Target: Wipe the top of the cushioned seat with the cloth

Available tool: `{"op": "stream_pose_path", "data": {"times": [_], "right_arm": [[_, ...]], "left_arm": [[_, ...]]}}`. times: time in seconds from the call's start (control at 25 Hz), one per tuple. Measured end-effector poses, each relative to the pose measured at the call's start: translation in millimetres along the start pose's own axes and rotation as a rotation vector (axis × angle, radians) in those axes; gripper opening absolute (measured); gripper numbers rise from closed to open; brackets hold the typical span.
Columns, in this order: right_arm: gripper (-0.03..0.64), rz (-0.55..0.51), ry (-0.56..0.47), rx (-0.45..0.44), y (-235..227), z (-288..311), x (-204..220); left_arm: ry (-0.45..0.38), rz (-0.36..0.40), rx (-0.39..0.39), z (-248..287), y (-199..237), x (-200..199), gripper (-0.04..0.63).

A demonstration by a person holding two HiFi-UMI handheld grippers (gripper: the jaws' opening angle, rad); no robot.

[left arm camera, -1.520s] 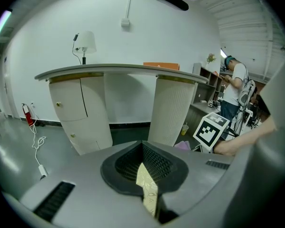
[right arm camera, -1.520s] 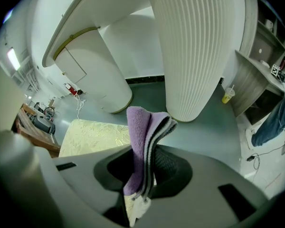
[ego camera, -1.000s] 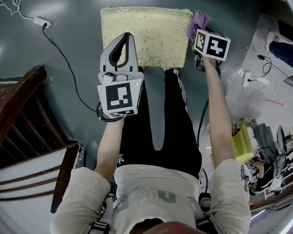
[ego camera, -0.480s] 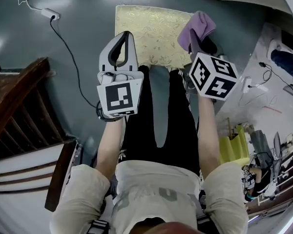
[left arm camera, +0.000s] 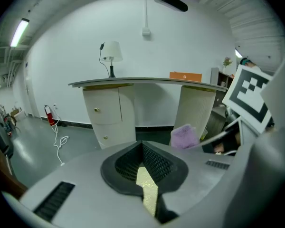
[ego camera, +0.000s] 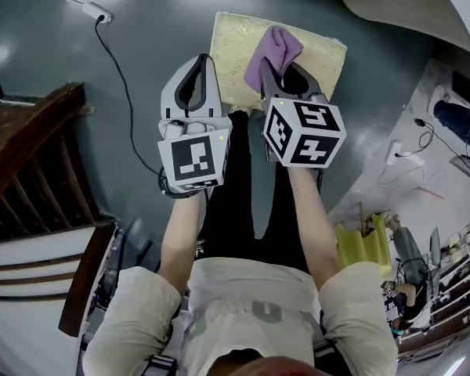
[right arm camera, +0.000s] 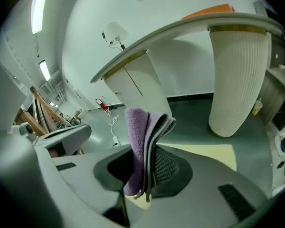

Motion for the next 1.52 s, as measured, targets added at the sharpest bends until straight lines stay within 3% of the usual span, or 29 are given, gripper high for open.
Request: {"op": "stream_pose_path", "data": {"times": [0.28,0.6,1.12,1.52], "right_arm": [[0.089,0.058,0.152,-0.075,49,97,93],[0.089,0.04,0.257,-0.049,61,140,132],[0.089,-0.035,0.275,-0.091,44,122,132],[0.089,-0.104,0.273,0.026,-22,70,119]], "left_arm": [[0.052,0.026,-0.07,-22,58,25,-0.008],[0.092,0.027,-0.111,-44,88,48,-0.008],[0.062,0.024,-0.048,-29,66,37,-0.008],[0.053,0.039,-0.002,-24,38,26,-0.008]]}}
Point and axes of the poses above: the fingertips, and each gripper's own axes: z forward along the fingers, y to its left, x out of its underside, the point moved 8 cm from there along -z, backward along the fingers, and after that the axes turned 14 degrees about -y, right-handed, at the moved point
